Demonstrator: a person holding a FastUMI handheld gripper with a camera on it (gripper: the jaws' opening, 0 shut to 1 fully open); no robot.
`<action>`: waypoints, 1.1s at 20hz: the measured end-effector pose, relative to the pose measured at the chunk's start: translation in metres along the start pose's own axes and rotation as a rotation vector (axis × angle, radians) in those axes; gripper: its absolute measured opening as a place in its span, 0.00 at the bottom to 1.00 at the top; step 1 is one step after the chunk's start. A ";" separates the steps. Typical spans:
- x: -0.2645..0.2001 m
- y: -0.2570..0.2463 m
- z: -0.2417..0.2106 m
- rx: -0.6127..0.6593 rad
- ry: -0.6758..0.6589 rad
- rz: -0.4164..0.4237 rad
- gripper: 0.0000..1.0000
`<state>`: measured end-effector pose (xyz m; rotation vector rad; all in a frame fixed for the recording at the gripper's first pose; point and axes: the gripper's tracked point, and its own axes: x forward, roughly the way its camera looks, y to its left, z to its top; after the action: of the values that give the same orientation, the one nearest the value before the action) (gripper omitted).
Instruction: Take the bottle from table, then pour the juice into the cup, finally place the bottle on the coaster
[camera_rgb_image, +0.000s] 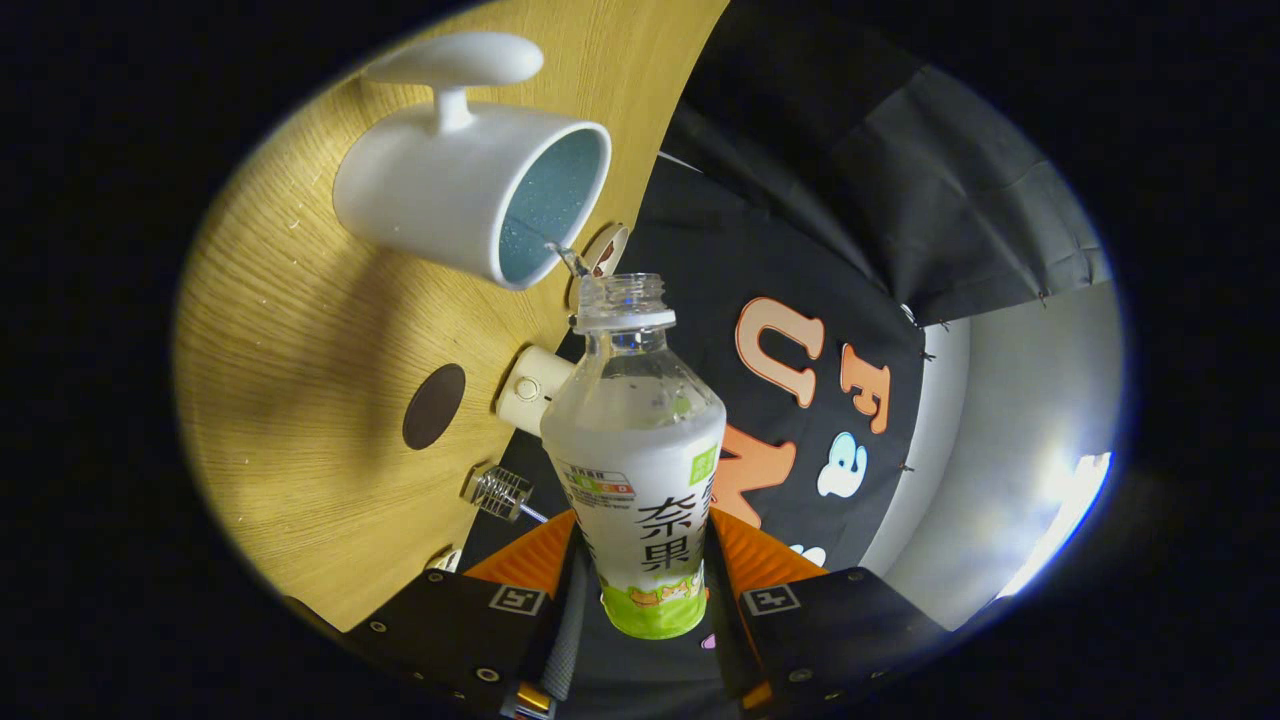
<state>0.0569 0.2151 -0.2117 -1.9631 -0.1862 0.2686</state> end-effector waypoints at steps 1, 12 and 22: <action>0.002 -0.003 0.000 -0.005 -0.002 -0.008 0.57; 0.003 -0.013 0.008 -0.084 -0.039 0.001 0.57; 0.007 -0.027 0.013 -0.184 -0.091 -0.012 0.57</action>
<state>0.0602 0.2393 -0.1923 -2.1326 -0.2900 0.3439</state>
